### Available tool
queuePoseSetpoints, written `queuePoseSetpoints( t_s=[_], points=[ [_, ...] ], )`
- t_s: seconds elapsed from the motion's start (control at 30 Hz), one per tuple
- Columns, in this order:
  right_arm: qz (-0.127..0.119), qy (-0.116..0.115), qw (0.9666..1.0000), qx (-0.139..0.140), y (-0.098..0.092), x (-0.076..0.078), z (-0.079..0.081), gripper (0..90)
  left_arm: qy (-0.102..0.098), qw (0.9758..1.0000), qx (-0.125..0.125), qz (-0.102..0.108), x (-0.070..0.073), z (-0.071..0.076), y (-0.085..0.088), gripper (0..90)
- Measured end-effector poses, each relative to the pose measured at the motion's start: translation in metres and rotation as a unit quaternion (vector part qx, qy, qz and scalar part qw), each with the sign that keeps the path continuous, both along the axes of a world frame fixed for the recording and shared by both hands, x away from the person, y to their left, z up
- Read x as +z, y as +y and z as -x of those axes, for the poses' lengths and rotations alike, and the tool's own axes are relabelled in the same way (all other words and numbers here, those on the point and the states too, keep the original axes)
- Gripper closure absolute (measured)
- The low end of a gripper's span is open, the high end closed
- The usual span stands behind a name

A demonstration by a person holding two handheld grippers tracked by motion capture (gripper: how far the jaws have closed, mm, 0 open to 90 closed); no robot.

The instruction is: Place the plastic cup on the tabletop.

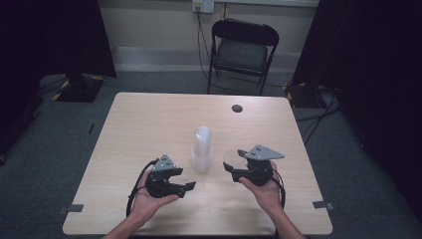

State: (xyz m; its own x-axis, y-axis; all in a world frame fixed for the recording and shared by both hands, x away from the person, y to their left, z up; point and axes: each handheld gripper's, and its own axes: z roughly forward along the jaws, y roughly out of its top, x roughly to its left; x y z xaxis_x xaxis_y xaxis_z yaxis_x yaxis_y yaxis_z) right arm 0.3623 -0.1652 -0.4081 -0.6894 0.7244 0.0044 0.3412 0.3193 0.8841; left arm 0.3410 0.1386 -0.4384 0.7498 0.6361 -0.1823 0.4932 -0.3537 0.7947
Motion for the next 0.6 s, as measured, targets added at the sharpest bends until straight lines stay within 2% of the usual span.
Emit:
queuePoseSetpoints(
  t_s=[0.1,0.2,0.23,0.3,0.4,0.6],
  points=[
    [-0.002,-0.002,1.0,-0.006,0.0,0.001,-0.006,29.9,-0.004,0.9999,-0.008,-0.011,0.0,0.002,0.002,27.9],
    [0.003,-0.006,0.9999,-0.015,-0.002,0.001,-0.014,29.9,-0.006,1.0,0.002,-0.004,0.0,0.001,0.008,27.9],
    [0.007,-0.009,0.9996,-0.025,-0.003,0.0,-0.018,29.8,-0.007,0.9999,0.015,-0.001,-0.001,0.0,0.011,27.9],
    [0.006,-0.005,0.9995,-0.032,-0.005,-0.001,-0.025,29.7,-0.001,0.9999,0.015,0.002,-0.003,-0.002,0.013,27.9],
    [-0.001,-0.001,0.9991,-0.043,-0.008,-0.002,-0.035,29.8,-0.009,0.9998,0.018,0.005,-0.002,-0.002,0.016,27.3],
    [-0.017,0.002,0.998,-0.061,-0.009,-0.006,-0.051,29.7,-0.011,0.9997,0.02,-0.01,-0.007,0.0,0.021,24.2]
  ],
)
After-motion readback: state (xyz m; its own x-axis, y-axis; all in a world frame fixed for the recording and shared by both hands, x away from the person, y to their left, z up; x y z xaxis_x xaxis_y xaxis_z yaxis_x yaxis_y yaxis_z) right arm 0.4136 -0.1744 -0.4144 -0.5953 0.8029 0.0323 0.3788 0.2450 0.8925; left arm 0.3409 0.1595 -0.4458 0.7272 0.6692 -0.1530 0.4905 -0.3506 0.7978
